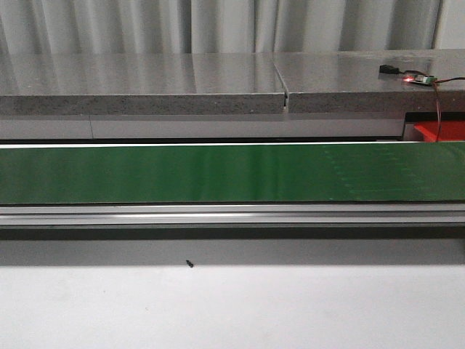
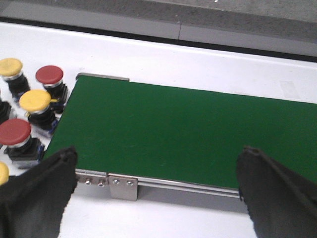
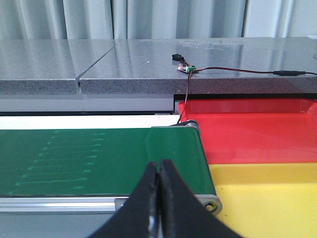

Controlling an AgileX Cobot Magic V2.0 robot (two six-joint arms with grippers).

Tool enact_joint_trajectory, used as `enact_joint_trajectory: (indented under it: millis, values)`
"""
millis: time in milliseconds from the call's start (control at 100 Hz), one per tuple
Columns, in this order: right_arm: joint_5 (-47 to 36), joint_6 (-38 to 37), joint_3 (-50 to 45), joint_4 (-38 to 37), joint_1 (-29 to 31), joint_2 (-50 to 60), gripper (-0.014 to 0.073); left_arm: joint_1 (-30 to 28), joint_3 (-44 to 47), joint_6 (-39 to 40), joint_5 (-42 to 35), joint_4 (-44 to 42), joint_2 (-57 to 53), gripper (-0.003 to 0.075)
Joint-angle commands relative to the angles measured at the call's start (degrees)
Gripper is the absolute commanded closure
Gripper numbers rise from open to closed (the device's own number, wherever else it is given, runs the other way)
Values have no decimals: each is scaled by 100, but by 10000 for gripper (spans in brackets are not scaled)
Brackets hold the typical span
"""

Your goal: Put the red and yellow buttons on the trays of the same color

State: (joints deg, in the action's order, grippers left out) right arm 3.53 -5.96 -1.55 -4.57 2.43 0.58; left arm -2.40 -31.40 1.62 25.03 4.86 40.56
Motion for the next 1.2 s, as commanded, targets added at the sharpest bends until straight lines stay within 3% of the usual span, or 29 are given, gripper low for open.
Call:
enact_joint_trajectory:
  millis: [0,360,610,970,1190]
  values:
    - [-435,8,78,-71,44,112,661,-266,-298,265,-94,12,124,118]
    - [-435,8,78,-71,44,112,661,-1846,-1520,265,1862,245,1419,120]
    - [-435,8,78,-71,44,112,661,-2484,-2216,265,2515,259,2438,120]
    - [-435,8,78,-71,44,112,661,-2792,-2584,265,2675,75,3696,127]
    - [-435,8,78,-71,44,112,661,-2792,-2606,265,2330,64,4219,223]
